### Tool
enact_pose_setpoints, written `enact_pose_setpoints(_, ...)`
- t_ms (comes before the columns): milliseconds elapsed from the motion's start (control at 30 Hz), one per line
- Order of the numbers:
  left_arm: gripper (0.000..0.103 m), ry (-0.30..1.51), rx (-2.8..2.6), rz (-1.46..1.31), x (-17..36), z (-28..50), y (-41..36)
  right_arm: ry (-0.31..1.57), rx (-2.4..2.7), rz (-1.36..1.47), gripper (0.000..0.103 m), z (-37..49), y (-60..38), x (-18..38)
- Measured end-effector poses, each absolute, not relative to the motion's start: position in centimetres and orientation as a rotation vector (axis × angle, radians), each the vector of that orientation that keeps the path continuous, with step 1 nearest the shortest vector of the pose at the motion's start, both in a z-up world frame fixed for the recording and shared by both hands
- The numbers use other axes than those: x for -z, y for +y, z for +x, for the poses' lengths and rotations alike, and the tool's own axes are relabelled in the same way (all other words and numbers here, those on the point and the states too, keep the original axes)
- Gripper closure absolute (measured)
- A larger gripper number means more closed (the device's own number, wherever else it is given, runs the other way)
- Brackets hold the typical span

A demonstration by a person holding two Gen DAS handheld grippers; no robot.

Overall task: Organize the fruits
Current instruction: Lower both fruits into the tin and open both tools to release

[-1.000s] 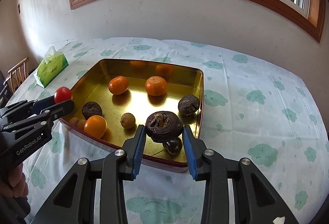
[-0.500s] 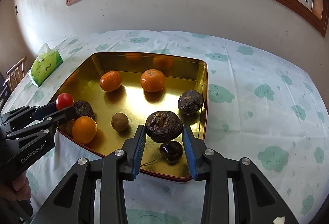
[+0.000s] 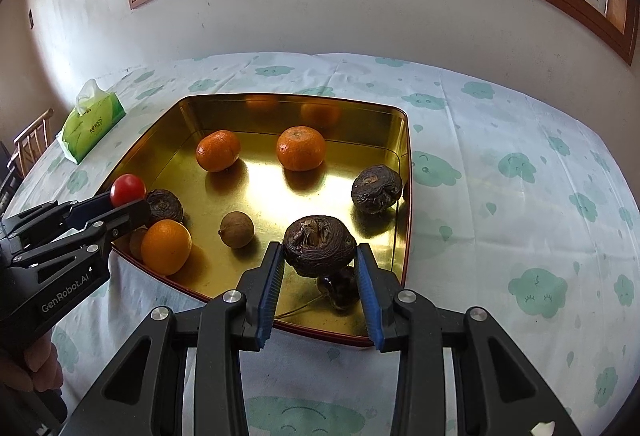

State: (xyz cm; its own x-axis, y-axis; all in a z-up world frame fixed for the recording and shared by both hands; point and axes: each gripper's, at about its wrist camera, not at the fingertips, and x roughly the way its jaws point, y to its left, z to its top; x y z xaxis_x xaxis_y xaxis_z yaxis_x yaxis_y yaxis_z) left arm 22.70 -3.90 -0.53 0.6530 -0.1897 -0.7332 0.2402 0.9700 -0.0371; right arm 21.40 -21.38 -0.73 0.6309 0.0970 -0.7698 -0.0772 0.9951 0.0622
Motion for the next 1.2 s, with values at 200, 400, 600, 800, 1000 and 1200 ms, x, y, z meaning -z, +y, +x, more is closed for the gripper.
enact_pose_setpoints(200, 0.072, 0.824, 0.243, 0.062, 0.6, 22.4, -3.7, 0.881, -0.100, 0.025, 0.070, 21.2, -21.4, 0.7)
enact_pose_setpoints(400, 0.072, 0.829, 0.230, 0.061, 0.5, 22.3, -3.6, 0.880, -0.099, 0.026, 0.069, 21.0, -21.4, 0.8)
enact_pose_setpoints(600, 0.071, 0.834, 0.212, 0.065, 0.4, 22.2, -3.8, 0.888, -0.097, 0.028, 0.069, 20.8, -21.7, 0.9)
enact_pose_setpoints(800, 0.070, 0.840, 0.200, 0.068, 0.4, 22.3, -3.9, 0.899, -0.109, 0.042, 0.061, 21.0, -21.5, 0.8)
enact_pose_setpoints(1000, 0.062, 0.839, 0.189, 0.070, 0.2, 21.9, -3.8, 0.892, -0.105, 0.019, 0.050, 20.6, -20.9, 0.4)
enact_pose_setpoints(1200, 0.060, 0.825, 0.197, 0.086, -0.6, 20.4, -4.2, 0.871, -0.090, 0.016, 0.044, 19.7, -20.8, -0.7)
